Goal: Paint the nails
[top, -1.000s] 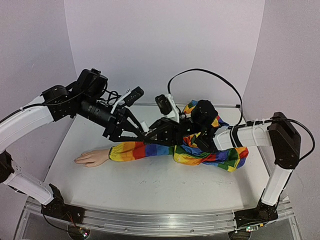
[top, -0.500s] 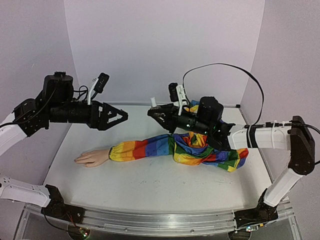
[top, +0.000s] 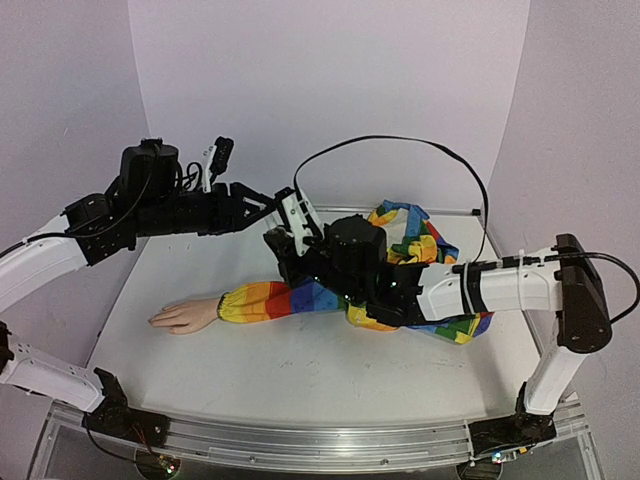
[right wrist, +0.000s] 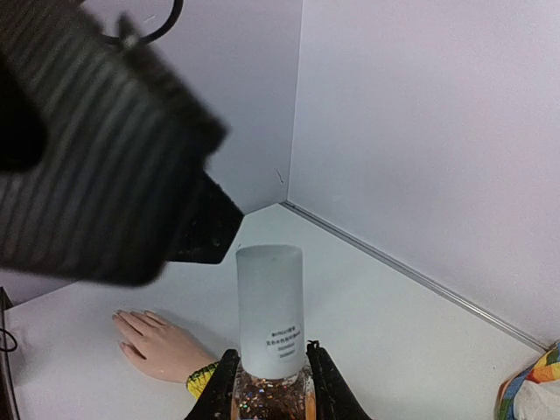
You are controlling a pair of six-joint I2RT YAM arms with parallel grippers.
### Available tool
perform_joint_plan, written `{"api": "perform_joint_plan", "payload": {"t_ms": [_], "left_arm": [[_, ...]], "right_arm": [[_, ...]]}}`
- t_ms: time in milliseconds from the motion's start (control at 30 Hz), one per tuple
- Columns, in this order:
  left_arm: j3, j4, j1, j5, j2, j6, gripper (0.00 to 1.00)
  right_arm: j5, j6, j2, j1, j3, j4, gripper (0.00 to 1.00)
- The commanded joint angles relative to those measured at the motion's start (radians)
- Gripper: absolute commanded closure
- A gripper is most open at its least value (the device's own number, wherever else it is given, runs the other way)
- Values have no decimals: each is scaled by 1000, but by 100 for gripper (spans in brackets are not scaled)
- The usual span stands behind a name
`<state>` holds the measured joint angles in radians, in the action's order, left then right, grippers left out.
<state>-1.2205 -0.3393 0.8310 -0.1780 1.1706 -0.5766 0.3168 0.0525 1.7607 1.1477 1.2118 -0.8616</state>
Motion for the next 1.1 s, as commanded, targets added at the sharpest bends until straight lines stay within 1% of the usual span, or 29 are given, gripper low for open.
{"api": "perform_joint_plan", "payload": {"t_ms": [0, 267, 367, 467, 600, 700, 800, 867, 933, 967, 1000, 1033, 1067], "left_arm": [[-8, 90, -1, 27, 13, -20, 52], [-7, 93, -1, 19, 51, -13, 67], [-7, 93, -1, 21, 59, -11, 69], [-8, 92, 1, 15, 66, -5, 78], [-6, 94, 0, -10, 76, 5, 87], [-11, 98, 3, -88, 97, 38, 92], [-8, 99, 4, -240, 119, 106, 95], [7, 99, 5, -339, 125, 169, 97], [31, 98, 5, -473, 128, 252, 98], [49, 98, 5, -552, 127, 292, 99], [61, 98, 5, -628, 126, 330, 100], [72, 98, 5, -689, 126, 361, 100], [80, 101, 5, -738, 125, 385, 100]], "right_arm": [[41, 46, 4, 16, 72, -47, 100], [24, 41, 5, 20, 83, -47, 100], [25, 40, 4, 20, 82, -47, 100], [21, 40, -2, 20, 83, -47, 100], [11, 33, -9, 20, 84, -52, 100], [-16, 20, -17, 20, 86, -56, 100], [-80, 19, -40, 18, 86, -57, 100], [-178, 17, -62, 6, 84, -55, 100], [-340, -8, -96, -26, 70, -54, 100], [-478, -25, -115, -55, 57, -55, 100], [-648, -60, -129, -94, 47, -66, 100], [-838, -140, -139, -140, 32, -124, 100], [-1026, -215, -143, -179, 16, -216, 100]]}}
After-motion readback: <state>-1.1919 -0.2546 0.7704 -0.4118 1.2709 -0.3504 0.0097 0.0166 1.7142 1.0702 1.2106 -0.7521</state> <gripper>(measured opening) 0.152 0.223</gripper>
